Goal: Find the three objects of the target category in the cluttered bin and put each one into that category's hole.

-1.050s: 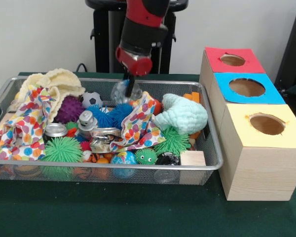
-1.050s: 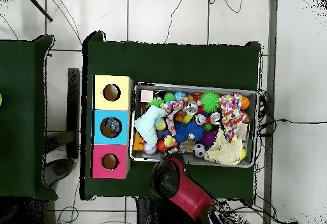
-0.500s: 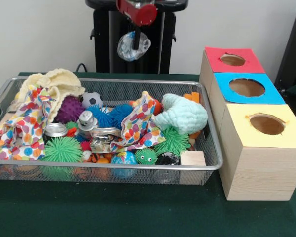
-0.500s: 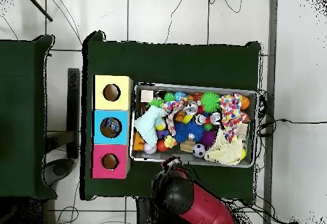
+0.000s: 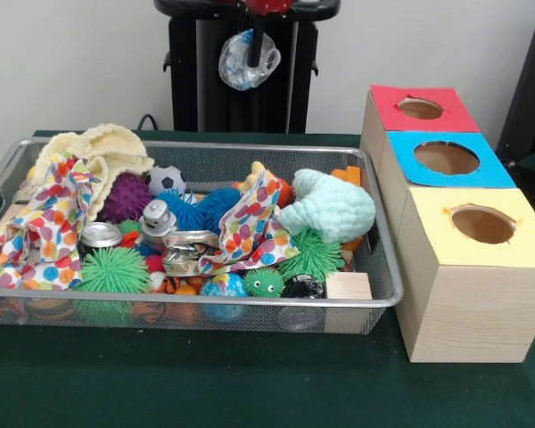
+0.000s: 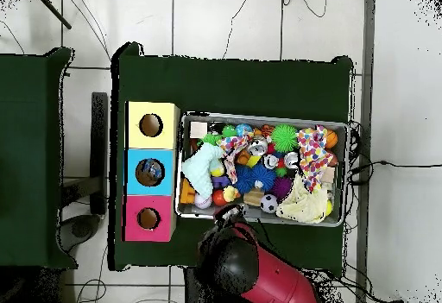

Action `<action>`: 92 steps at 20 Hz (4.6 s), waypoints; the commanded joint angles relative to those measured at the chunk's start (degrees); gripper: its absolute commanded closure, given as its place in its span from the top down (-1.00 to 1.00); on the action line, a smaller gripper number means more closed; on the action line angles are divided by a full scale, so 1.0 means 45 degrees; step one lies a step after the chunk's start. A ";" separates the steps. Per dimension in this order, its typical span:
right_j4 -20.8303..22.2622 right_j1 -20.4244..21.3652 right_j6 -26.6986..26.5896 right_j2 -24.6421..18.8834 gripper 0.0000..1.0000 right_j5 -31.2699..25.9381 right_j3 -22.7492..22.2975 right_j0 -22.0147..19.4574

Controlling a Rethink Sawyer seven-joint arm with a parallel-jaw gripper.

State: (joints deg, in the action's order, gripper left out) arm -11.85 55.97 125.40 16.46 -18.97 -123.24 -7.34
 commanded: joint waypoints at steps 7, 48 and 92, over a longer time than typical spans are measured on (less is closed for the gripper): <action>0.0058 -0.0786 0.1978 0.0278 -1.00 -0.1527 0.3028 0.1290; -0.3312 -0.5821 0.5179 0.2538 -1.00 -0.1811 0.5756 0.7547; -0.5167 -0.5518 0.3924 0.0708 1.00 -0.1016 0.4344 0.6909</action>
State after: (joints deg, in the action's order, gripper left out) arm -32.94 30.42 133.20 28.09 -19.71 -99.59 26.95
